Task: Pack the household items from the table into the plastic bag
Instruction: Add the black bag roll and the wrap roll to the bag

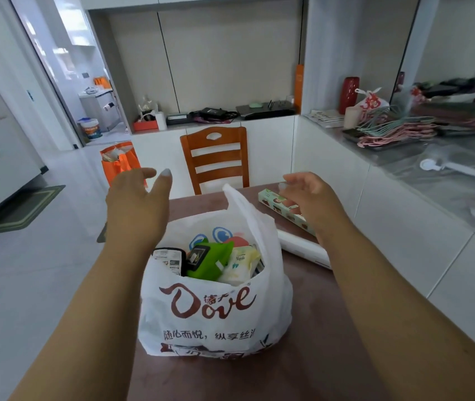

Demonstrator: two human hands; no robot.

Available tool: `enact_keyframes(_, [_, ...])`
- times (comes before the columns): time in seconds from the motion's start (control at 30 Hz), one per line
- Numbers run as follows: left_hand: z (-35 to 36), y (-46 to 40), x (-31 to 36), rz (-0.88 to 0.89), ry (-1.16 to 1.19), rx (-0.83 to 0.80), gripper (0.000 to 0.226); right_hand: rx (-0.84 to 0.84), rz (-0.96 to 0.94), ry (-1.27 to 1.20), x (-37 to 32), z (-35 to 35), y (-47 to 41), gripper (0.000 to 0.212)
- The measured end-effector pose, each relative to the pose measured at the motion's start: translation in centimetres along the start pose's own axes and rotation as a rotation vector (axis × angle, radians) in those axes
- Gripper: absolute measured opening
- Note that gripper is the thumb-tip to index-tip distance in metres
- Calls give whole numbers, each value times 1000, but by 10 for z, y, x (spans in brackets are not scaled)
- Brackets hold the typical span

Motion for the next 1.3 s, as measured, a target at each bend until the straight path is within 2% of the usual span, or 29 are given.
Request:
enact_keyframes(0.07, [7,17,27,55,178,-28,29,41,47,15,17,-15,-10,18])
enact_keyframes(0.13, [26,37,66,112,342,-174,17,67,116,48,40,-30,-19,13])
enact_keyframes(0.17, [42,46,81,77,489,-273,19,78,153,83,55,-37,-24,15])
enact_keyframes(0.27, [100,71,113,-228,833,-549,26,96,223,251,100,-59,-42,26])
enact_keyframes(0.37, [157,88,127,-381,996,-617,33,31,248,444,146,-73,-64,20])
enact_keyframes(0.5, [220,89,126,-653,1016,-606,33,-107,266,657,191,-78,-87,31])
enact_keyframes(0.57, [249,86,121,-744,1020,-575,29,-189,219,756,202,-74,-99,27])
enact_keyframes(0.6, [263,85,115,-772,999,-548,28,-232,193,816,208,-71,-105,26])
enact_keyframes(0.67, [287,81,99,-815,911,-461,28,-305,138,970,218,-65,-114,38])
enact_keyframes(0.77, [320,75,78,-803,756,-392,36,-327,57,1121,225,-63,-124,52])
enact_keyframes(0.9, [355,76,55,-882,711,-381,39,-381,157,950,229,-72,-123,66])
enact_keyframes(0.97, [370,81,48,-940,739,-409,30,-425,157,994,228,-72,-118,64])
enact_keyframes(1.03, [387,85,42,-1002,784,-452,52,-458,186,978,229,-73,-113,62])
enact_keyframes(1.1, [404,87,30,-1059,822,-467,67,-452,251,786,228,-78,-113,59])
enact_keyframes(1.2, [420,89,26,-1094,931,-495,54,-455,349,430,220,-81,-114,41])
enact_keyframes(1.23, [423,87,27,-1094,986,-497,58,-445,379,329,217,-81,-117,30])
enact_keyframes(1.3, [428,84,27,-1100,1048,-474,59,-333,349,286,210,-86,-137,20])
Point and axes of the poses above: each hand's wrist, its own y-axis away from the middle knuckle, its own z-axis out of the palm, x = y × z, the point moved 7 cm from there along -y, towards the middle knuckle, and after that the axes turned 11 degrees about -y, right-handed, at the moved point
